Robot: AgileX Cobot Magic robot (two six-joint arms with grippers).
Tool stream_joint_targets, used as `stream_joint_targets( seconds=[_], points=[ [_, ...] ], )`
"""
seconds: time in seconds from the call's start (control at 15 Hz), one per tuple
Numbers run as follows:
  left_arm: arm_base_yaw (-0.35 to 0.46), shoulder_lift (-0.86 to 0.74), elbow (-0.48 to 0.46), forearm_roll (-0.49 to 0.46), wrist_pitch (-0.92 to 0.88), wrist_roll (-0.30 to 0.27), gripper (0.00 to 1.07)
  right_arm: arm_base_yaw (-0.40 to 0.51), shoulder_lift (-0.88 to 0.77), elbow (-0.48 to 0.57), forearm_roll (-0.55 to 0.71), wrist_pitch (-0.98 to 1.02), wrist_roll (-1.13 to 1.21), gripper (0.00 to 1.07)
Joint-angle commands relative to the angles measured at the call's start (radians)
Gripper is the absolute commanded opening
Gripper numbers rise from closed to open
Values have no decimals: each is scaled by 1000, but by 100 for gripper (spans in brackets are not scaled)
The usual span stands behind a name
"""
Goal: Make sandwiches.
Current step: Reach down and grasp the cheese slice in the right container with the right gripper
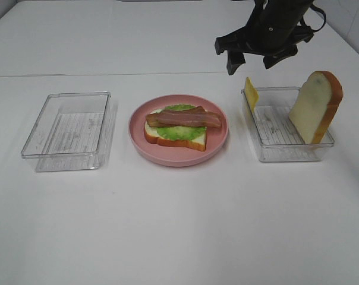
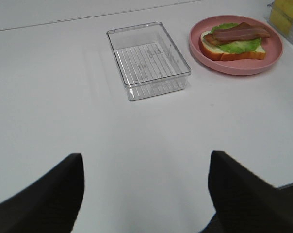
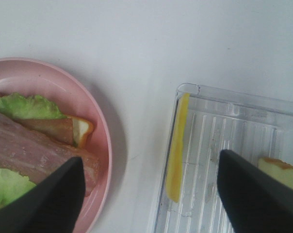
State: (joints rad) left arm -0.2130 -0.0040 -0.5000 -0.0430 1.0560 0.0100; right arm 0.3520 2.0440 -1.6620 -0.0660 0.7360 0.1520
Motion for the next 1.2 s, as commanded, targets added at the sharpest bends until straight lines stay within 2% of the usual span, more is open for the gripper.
stream_joint_targets(
  seconds=[0.07,0.33,0.67,1.0,1.2],
  points=[
    [-5,-9,2,1,-11,3,69,-4,56,-82,-11,70,11,72],
    [-5,-9,2,1,-11,3,69,-47,139,-183,77,171,-1,72],
    [-5,-9,2,1,-11,3,69,-83,172,-183,91,151,2,68],
    [-5,-9,2,1,-11,3,69,-91,214,-183,154,142,-39,57],
    [-5,-9,2,1,-11,3,69,-91,214,-183,153,150,-40,37]
  ],
)
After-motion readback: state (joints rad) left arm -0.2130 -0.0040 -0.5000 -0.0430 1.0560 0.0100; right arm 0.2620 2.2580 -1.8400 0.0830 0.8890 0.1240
